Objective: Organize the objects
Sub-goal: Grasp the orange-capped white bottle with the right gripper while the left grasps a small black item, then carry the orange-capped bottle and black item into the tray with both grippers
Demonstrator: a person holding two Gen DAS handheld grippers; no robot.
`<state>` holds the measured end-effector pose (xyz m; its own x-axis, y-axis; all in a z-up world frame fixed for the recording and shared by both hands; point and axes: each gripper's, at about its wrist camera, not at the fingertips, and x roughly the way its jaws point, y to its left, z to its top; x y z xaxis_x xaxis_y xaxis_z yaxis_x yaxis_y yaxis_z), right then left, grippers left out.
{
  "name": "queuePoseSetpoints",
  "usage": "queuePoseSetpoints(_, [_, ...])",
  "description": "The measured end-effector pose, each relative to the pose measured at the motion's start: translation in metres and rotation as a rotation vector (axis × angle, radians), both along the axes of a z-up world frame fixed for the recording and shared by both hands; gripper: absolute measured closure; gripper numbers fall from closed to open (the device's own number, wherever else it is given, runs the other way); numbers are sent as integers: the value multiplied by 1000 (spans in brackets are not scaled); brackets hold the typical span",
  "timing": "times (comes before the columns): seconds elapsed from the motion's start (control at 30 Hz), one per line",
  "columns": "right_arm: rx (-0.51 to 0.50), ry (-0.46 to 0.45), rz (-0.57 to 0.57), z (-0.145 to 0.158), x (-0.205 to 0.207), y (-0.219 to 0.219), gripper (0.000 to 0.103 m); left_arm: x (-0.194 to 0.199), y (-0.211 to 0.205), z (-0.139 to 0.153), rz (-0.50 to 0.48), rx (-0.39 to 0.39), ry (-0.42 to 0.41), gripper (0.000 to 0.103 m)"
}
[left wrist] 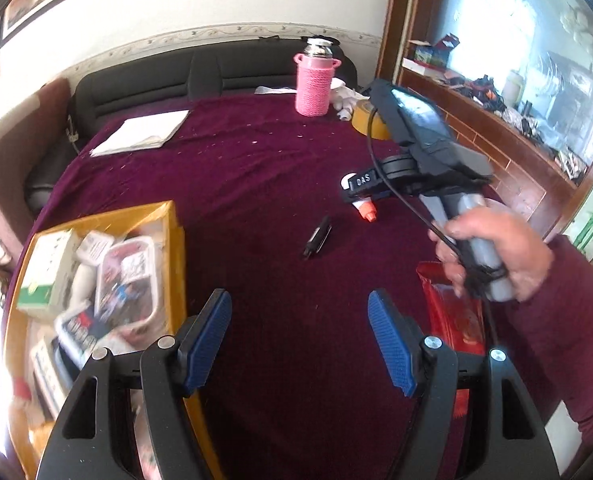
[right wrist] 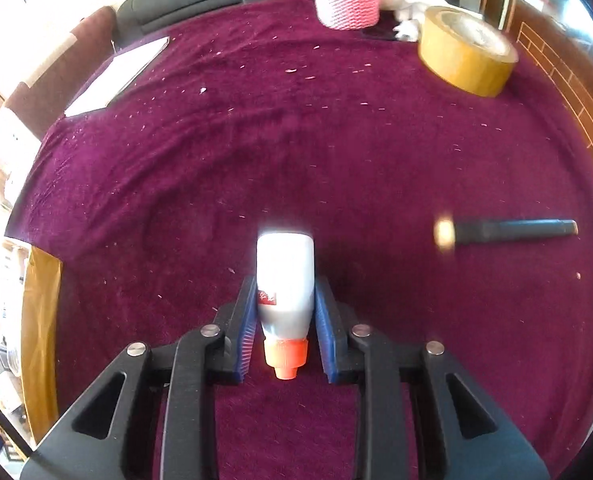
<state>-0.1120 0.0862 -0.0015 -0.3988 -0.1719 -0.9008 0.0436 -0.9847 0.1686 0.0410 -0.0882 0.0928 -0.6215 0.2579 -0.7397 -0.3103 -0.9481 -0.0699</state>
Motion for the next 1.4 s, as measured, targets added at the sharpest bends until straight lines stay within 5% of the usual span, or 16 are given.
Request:
queuePoseSetpoints(0.23, [-108,9,-26,10,58,56,79,-71,51,-34,-93,-94,-56,38])
queuePoseSetpoints(0.37, [-208,15,-29,12,84,79,79,-107,69,-64,-119,-113,-170,41])
queuePoseSetpoints(0.5, [-248,54,-30,16,95,87,79,-117,78,-77,-115,-116,-177,70])
queuePoseSetpoints(0.53, [-260,64,-30,17,95,88,79,-117,77,-78,-102,-107,-186,93])
queuePoseSetpoints(0.57, [-274,73,-27,18,97,89,79,-117,77,-78,-99,-101,-189,93])
queuePoseSetpoints(0.77, [-305,77,-20,14,100,83,79,-106,63,-69,-57,-46,-170,93])
queuePoseSetpoints(1.03, [-290,125,35,36,119,55,79,-54,15,-16,-30,101,-28,93])
queuePoseSetpoints(1.23, [-313,136,211,70,144,-6,78,9,-58,20,53,177,61,92])
queuePoseSetpoints(1.4, [-352,73,402,79,168,-78,78,53,-127,19,173,183,60,92])
